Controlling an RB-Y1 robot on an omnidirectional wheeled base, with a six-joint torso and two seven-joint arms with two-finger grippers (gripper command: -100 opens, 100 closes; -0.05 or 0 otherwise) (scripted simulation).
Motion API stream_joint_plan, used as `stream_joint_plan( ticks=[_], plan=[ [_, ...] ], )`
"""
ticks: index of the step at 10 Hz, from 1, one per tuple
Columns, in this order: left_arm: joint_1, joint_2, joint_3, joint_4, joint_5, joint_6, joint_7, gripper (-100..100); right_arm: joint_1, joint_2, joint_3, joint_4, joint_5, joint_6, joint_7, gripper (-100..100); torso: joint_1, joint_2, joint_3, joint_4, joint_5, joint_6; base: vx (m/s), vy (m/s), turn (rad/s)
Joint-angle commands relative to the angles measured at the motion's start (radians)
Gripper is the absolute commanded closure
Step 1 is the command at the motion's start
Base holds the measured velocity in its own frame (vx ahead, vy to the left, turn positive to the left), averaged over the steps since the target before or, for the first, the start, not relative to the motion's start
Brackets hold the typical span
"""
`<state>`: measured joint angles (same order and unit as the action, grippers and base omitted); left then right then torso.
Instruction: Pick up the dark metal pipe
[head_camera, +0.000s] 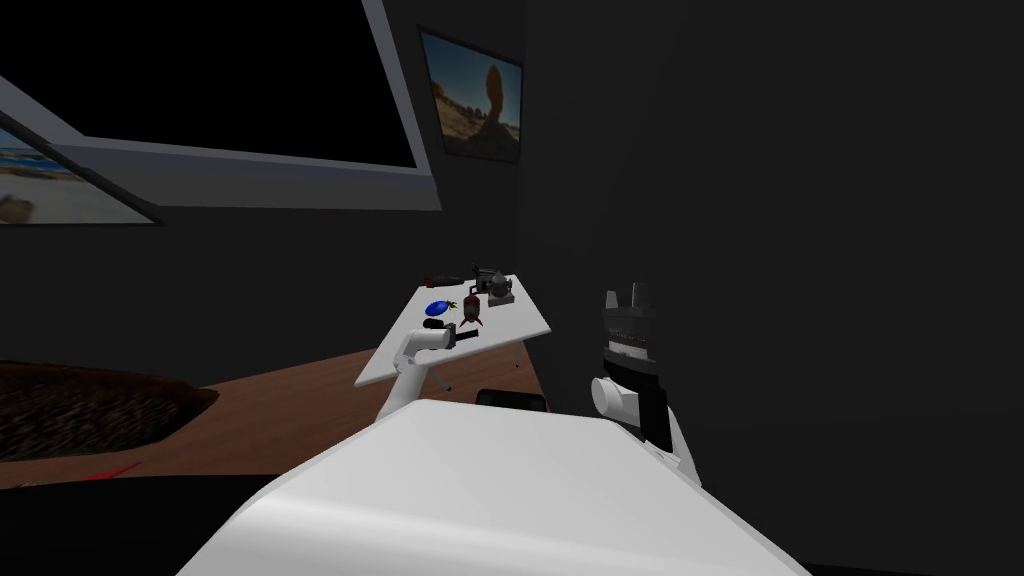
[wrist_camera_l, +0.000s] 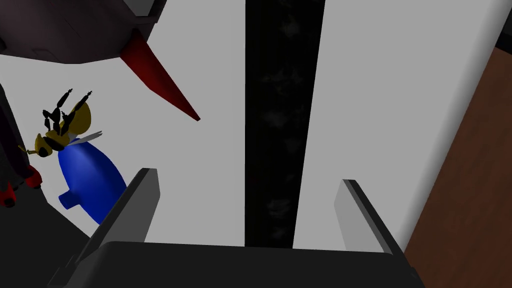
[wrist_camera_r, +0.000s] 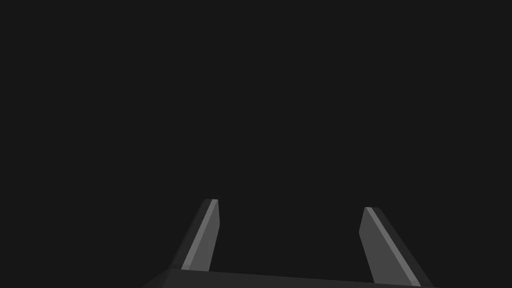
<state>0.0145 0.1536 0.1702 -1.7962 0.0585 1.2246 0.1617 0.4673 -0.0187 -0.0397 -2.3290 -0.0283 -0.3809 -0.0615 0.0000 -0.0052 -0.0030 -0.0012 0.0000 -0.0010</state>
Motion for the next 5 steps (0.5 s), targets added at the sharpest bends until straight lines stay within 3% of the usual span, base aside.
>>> stream_joint_plan(
  ticks=[1,3,4,5],
  plan=[
    [-0.008,0.0,0.014,0.021,0.0,0.03,0.004,-100,0.0,0.0,0.0,0.0,0.0,0.0,0.0,0,0.0,0.0,0.0,0.0,0.0,0.0,0.055,-0.005,0.05],
    [-0.012,-0.003,0.016,0.023,-0.004,0.043,0.007,-100,0.0,0.0,0.0,0.0,0.0,0.0,0.0,0,0.0,0.001,0.001,0.0,0.0,0.0,0.039,-0.012,0.041],
    [-0.013,-0.003,0.017,0.025,-0.005,0.047,0.008,0,0.0,0.0,0.0,0.0,0.0,0.0,0.0,0,0.0,0.003,0.002,0.001,0.0,0.0,0.0,0.0,0.0],
    [-0.017,-0.005,0.015,0.059,-0.007,0.014,0.006,-100,0.0,0.0,0.0,0.0,0.0,0.0,0.0,0,0.001,0.004,0.002,0.001,0.0,0.0,0.017,0.002,0.008]
  ],
)
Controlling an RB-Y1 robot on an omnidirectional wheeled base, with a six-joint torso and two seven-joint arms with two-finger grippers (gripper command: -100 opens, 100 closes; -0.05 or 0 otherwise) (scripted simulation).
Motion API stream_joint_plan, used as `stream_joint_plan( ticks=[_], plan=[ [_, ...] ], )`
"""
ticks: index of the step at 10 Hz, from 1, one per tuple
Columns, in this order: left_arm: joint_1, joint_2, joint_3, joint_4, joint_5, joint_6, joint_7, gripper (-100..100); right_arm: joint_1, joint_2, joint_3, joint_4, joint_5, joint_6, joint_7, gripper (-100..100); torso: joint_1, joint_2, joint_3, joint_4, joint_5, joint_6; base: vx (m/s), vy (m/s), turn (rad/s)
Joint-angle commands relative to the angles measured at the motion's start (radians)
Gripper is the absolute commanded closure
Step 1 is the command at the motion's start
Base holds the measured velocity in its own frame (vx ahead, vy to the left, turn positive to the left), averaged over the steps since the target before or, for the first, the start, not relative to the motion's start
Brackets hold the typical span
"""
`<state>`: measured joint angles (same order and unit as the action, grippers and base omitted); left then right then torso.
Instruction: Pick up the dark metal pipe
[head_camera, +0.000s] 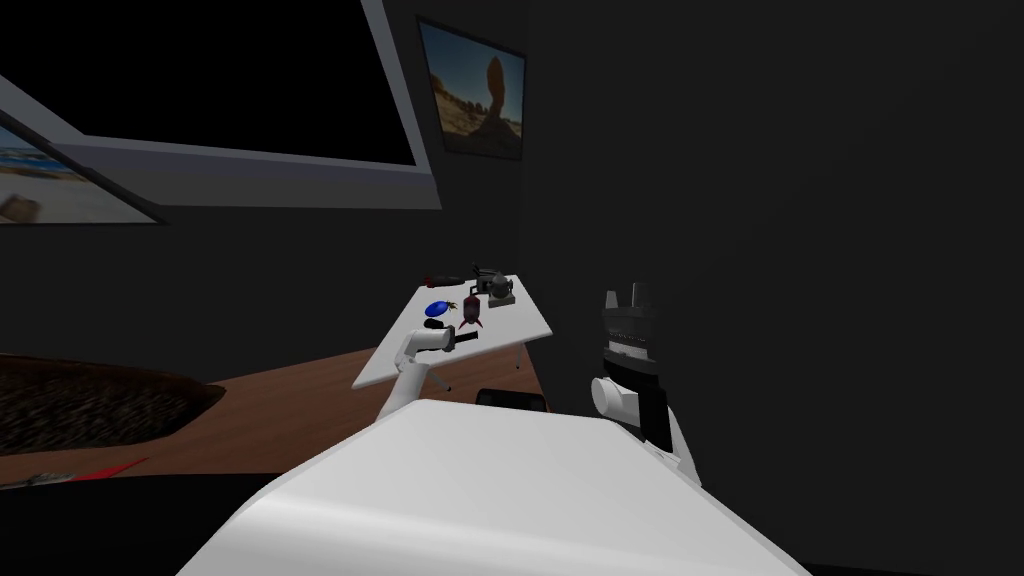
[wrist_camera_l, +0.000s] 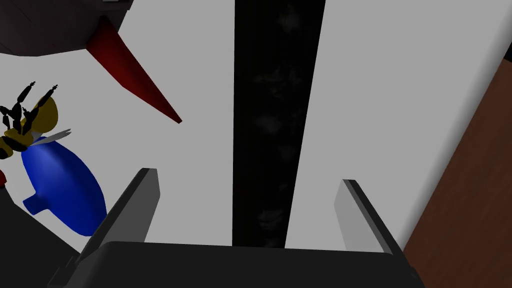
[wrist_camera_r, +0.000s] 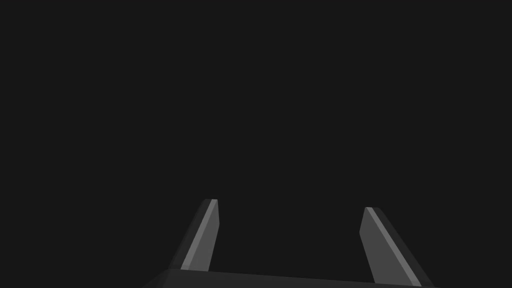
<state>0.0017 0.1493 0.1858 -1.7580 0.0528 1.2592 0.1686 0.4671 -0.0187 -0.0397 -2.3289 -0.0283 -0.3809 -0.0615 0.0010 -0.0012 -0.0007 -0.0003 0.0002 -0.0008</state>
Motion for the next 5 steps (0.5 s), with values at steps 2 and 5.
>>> stream_joint_plan(
  ticks=[2,5],
  plan=[
    [-0.006,-0.002,-0.001,0.047,-0.003,-0.045,-0.002,-100,0.0,0.0,0.0,0.0,0.0,0.0,0.0,0,0.0,0.0,0.0,0.0,0.0,0.0,0.024,0.006,0.006],
    [-0.007,-0.002,-0.001,0.056,-0.002,-0.053,-0.003,100,0.0,0.0,0.0,0.0,0.0,0.0,0.0,0,0.0,0.0,0.0,0.0,0.0,0.0,0.012,0.003,0.002]
  ],
)
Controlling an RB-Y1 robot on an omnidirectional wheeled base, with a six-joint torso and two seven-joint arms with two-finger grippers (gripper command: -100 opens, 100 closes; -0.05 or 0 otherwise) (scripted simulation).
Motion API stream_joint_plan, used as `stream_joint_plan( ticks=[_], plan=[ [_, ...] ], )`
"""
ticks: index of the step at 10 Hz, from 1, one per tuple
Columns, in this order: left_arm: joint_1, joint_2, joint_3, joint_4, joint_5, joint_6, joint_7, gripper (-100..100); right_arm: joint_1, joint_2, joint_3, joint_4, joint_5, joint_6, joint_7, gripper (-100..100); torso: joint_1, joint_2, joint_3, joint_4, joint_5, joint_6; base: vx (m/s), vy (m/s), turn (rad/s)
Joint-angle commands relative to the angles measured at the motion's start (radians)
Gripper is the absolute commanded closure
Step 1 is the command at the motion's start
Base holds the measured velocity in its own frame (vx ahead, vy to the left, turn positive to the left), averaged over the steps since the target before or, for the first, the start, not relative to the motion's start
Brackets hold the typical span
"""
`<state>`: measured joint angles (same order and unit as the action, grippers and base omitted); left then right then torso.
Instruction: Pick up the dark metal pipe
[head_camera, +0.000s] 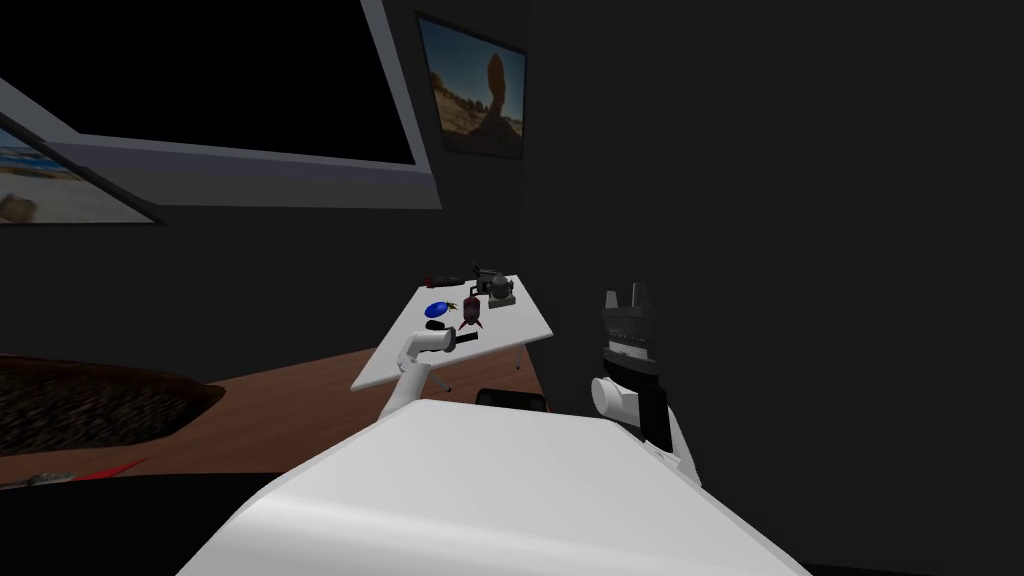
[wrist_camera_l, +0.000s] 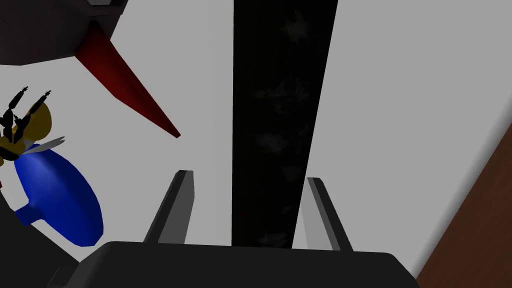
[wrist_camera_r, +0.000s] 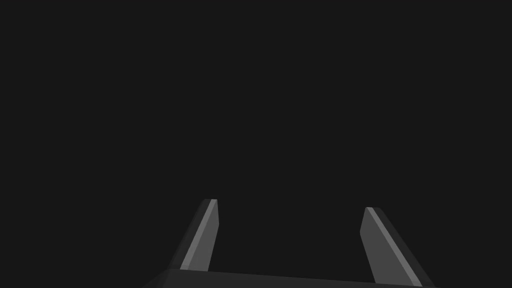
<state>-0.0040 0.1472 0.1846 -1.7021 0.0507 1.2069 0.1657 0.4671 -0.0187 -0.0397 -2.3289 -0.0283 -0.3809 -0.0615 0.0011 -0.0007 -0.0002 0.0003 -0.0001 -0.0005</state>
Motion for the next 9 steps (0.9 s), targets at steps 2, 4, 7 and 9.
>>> stream_joint_plan(
  ticks=[2,4,7,9],
  plan=[
    [-0.001,0.0,0.001,-0.001,0.0,0.0,0.0,100,0.0,0.0,0.0,0.0,0.0,0.0,0.0,0,0.0,0.0,0.0,-0.001,0.0,0.0,0.0,0.0,0.0],
    [-0.001,0.0,0.0,-0.001,0.0,-0.001,0.0,100,0.0,0.0,0.0,0.0,0.0,0.0,0.0,0,0.0,0.0,0.0,-0.001,0.0,0.0,0.0,0.0,0.0],
    [0.004,0.003,0.001,-0.052,0.002,0.048,0.003,100,0.0,0.0,0.0,0.0,0.0,0.0,0.0,0,-0.001,0.002,0.001,0.0,0.0,0.0,-0.018,-0.003,-0.008],
    [0.003,0.003,0.001,-0.054,0.002,0.049,0.003,100,0.0,0.0,0.0,0.0,0.0,0.0,0.0,0,-0.001,0.003,0.002,0.0,0.0,0.0,-0.022,-0.005,-0.002]
  ],
)
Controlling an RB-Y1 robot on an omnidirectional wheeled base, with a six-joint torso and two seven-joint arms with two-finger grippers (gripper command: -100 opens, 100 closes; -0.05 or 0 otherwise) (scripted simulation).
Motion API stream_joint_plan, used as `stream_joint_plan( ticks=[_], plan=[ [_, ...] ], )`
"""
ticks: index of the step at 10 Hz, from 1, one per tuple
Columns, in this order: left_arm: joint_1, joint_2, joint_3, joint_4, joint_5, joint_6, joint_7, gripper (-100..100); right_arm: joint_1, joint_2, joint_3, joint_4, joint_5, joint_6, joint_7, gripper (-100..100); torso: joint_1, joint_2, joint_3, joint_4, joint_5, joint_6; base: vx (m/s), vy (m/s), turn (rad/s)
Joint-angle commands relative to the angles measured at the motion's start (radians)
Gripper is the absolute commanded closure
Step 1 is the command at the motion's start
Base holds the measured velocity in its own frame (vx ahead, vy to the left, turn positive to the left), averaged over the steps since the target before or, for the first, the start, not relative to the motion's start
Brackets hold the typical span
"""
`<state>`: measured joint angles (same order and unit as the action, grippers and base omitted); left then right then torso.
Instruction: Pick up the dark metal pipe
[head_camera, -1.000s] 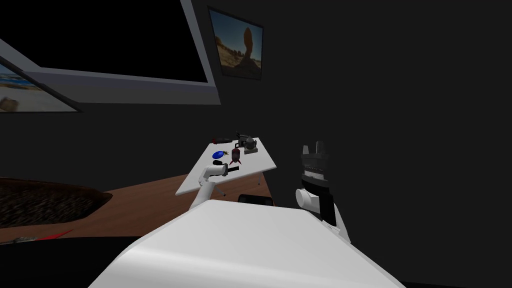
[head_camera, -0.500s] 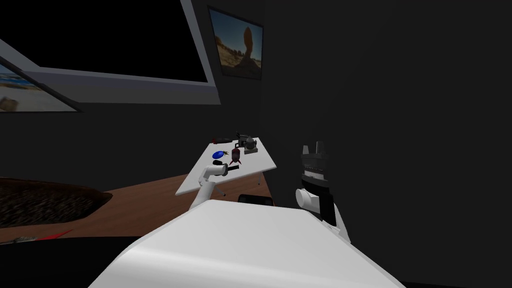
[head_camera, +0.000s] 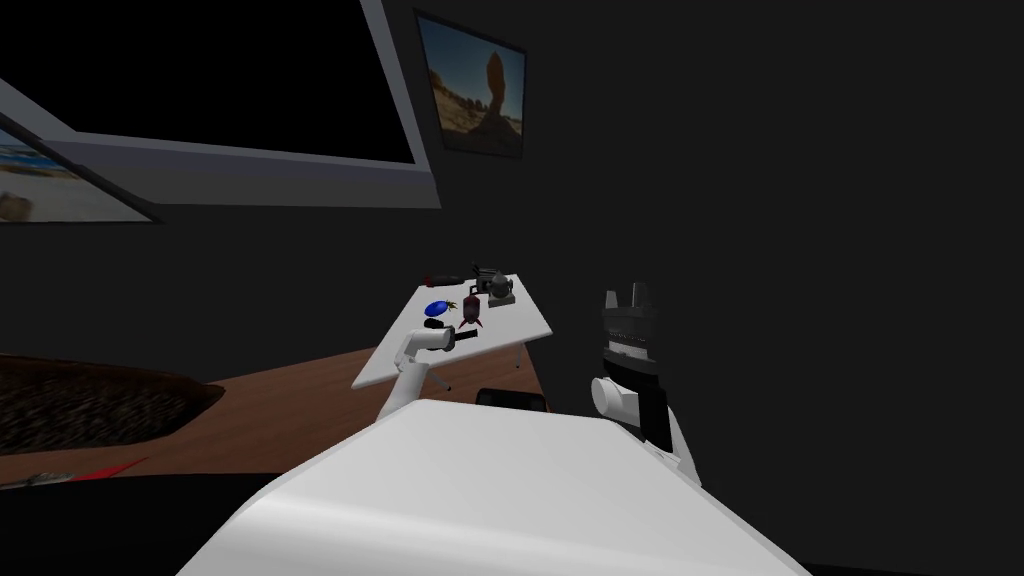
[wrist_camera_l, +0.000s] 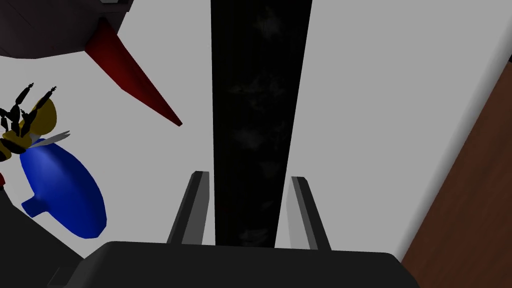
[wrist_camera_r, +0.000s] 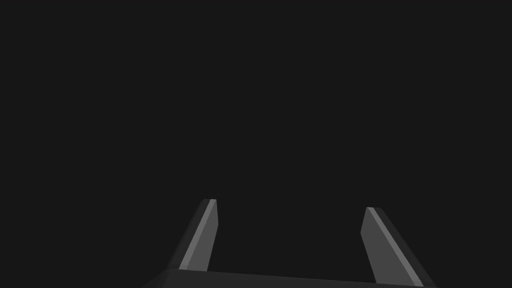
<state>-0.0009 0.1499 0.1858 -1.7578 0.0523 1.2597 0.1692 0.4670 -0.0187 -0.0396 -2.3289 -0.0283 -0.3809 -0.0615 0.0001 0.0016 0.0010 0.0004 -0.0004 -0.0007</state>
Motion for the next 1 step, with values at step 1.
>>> stream_joint_plan(
  ticks=[1],
  plan=[
    [0.0,0.0,0.0,0.0,0.0,0.0,0.0,0,0.0,0.0,0.0,0.0,0.0,0.0,0.0,0,0.0,0.0,0.0,0.0,0.0,0.0,0.0,0.0,0.0]
  ],
)
